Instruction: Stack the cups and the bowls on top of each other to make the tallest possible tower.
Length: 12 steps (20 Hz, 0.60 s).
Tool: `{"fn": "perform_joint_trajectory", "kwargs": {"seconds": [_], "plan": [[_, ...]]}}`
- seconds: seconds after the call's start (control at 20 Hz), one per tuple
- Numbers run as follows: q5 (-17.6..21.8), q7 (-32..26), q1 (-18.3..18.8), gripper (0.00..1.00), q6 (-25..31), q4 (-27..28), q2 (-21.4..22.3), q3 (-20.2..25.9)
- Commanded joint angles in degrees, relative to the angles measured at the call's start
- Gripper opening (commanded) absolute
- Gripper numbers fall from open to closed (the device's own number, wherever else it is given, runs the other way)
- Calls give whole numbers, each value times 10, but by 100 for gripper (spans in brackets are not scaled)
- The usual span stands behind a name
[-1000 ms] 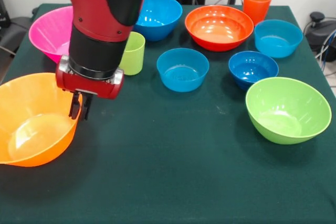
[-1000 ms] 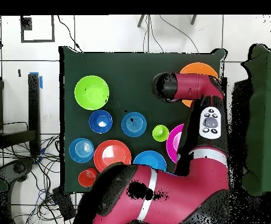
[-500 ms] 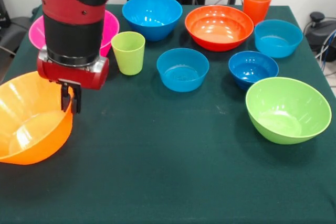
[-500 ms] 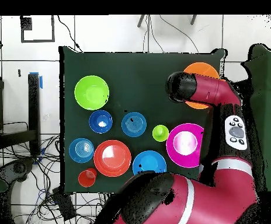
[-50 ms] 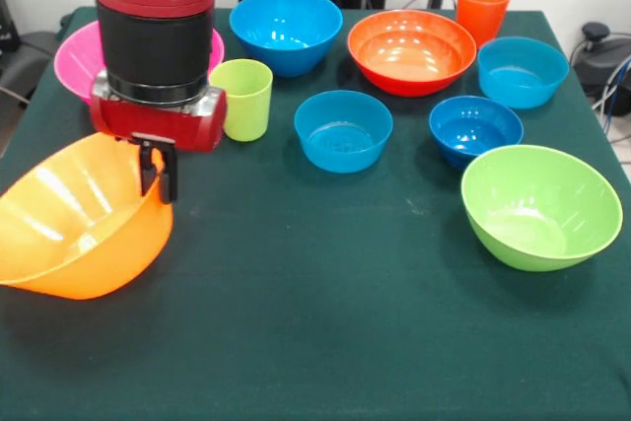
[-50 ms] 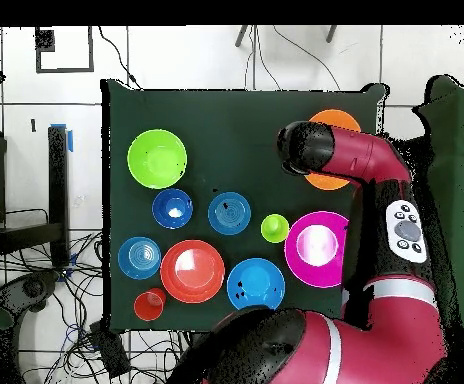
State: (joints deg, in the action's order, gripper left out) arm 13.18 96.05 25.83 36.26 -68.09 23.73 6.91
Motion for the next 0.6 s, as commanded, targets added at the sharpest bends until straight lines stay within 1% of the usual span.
{"fn": "perform_joint_trajectory", "kwargs": {"seconds": [0.05, 0.3, 0.45, 0.6], "plan": [[-13, -62, 2, 0, 55, -71, 10, 93], [-44, -78, 44, 0, 55, -115, 5, 152], [-68, -84, 70, 0, 65, -139, -3, 192], [-83, -91, 92, 0, 77, -155, -6, 223]]}}
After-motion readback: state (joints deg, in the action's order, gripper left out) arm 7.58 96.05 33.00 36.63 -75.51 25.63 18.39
